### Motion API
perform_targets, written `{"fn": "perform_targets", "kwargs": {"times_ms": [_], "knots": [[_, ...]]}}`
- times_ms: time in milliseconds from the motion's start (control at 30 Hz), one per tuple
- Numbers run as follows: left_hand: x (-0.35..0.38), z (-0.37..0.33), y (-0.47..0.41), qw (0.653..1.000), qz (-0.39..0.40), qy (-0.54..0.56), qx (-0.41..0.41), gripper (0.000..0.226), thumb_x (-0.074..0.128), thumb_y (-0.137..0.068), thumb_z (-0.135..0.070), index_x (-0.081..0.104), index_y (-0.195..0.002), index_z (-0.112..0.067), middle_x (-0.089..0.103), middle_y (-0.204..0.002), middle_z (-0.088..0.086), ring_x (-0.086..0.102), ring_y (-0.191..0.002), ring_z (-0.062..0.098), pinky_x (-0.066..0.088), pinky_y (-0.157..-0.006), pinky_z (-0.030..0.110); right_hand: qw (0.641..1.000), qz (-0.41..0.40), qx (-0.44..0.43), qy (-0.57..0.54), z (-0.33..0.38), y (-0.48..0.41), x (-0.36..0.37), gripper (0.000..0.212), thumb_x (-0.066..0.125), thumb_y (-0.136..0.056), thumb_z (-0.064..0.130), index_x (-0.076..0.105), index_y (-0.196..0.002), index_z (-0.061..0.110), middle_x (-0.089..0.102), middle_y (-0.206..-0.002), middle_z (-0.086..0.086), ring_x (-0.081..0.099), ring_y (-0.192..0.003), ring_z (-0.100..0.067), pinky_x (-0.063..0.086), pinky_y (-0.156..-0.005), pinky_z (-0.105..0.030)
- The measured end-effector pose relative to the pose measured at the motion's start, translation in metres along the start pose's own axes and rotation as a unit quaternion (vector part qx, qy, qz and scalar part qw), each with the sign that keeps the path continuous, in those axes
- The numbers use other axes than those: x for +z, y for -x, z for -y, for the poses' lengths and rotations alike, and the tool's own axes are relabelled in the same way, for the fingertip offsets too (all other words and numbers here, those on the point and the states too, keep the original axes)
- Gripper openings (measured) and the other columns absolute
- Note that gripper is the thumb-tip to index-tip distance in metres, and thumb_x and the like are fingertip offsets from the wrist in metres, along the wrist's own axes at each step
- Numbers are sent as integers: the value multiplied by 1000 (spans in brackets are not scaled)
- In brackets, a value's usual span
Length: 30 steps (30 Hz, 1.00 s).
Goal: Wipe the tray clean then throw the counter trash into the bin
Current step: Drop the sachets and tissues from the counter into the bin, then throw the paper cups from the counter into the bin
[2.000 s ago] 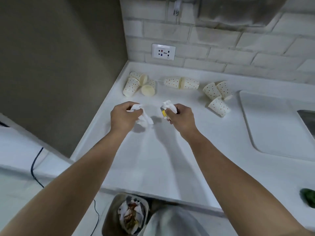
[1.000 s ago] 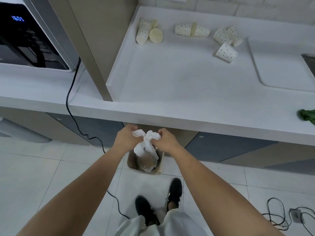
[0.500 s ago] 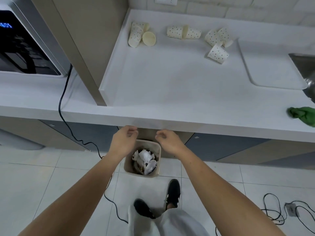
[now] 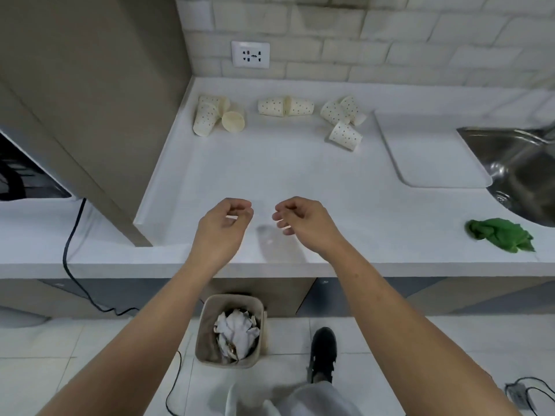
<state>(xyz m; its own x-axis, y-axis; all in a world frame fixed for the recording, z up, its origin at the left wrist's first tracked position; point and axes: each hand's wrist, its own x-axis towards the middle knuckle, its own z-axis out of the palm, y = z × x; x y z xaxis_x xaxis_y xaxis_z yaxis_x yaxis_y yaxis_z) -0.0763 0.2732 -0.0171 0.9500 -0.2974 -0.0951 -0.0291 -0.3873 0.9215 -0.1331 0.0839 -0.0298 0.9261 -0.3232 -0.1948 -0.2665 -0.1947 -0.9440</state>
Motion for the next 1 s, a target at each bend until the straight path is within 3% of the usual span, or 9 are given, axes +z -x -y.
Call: {"fn": "perform_targets", "kwargs": {"times_ms": [400,567,733,867,1000], "knots": [[134,-84,-129,1000,-19,-11,11,14,62,-99,-35,70,-111,-32,68,-110,-9,69,-93,10,51,-78,25,999,-11,-32,37,5,-126,-165,17,56,-96,13,71,-102,17,74,-98,0,71,-89,-23,61,-79,-39],[174,-107,-165,1000,-29,-7,6,15,63,-99,-33,70,-112,-31,67,-114,-6,67,-93,9,50,-78,23,996,-19,-43,75,-3,-173,-213,13,59,-95,23,71,-97,28,70,-103,8,70,-88,-12,60,-84,-40],[195,-117,-194,999,-26,-30,8,17,64,-99,-32,70,-115,-30,65,-118,-6,63,-89,2,43,-72,15,989,-64,-68,113,-4,-218,-234,17,58,-95,17,70,-108,20,64,-113,2,62,-84,-8,47,-76,-18],[195,-117,-208,999,-18,-49,7,17,64,-100,-32,70,-115,-31,63,-119,-6,63,-88,3,42,-72,14,956,-149,-119,223,-14,-247,-229,32,63,-91,16,62,-124,15,48,-125,-11,51,-114,-26,48,-97,-34],[190,-116,-225,998,-6,-63,3,18,63,-100,-34,69,-117,-32,61,-120,-8,63,-92,2,43,-71,14,882,-169,-144,415,-21,-269,-226,64,65,-87,35,42,-143,11,41,-135,-16,40,-123,-34,47,-97,-43]]}}
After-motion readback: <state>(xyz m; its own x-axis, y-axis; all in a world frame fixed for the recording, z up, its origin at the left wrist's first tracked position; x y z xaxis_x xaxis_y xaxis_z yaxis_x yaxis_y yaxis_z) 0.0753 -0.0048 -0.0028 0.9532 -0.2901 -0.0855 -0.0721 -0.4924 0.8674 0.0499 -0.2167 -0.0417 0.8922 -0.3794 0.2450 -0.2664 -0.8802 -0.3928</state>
